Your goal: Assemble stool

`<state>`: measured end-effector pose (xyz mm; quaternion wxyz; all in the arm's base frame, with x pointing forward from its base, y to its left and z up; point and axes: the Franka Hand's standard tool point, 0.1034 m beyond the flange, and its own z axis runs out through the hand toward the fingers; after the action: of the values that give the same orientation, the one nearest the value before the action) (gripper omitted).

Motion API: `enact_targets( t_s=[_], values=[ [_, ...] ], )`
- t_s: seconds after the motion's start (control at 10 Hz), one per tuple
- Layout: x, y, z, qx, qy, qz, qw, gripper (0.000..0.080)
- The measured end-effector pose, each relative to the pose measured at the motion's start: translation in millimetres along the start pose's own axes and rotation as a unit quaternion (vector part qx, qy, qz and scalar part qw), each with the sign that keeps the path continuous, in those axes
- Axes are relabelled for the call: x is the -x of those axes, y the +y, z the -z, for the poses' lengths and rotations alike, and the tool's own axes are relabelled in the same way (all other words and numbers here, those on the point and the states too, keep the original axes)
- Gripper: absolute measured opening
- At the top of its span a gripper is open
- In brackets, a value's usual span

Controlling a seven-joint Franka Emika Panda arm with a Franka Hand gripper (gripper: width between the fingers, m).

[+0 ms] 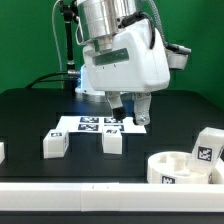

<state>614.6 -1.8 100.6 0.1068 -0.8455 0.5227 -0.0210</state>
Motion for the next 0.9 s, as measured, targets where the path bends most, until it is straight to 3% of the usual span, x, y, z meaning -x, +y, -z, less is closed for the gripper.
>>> enact_targets(
  t_s=[0.1, 0.4, 0.8, 0.9],
  values=[
    [2.3, -2.7, -2.4, 0.017, 0.009, 0.107, 0.994, 0.0648],
    [10.6, -3.9, -5.5, 0.046, 0.013, 0.297, 0.954, 0.0648],
    [12.8, -2.5, -7.8, 0.051, 0.01, 0.415, 0.909, 0.0648],
    [16.0, -2.7, -11.0, 0.067, 0.022, 0.482, 0.874, 0.0648]
  ],
)
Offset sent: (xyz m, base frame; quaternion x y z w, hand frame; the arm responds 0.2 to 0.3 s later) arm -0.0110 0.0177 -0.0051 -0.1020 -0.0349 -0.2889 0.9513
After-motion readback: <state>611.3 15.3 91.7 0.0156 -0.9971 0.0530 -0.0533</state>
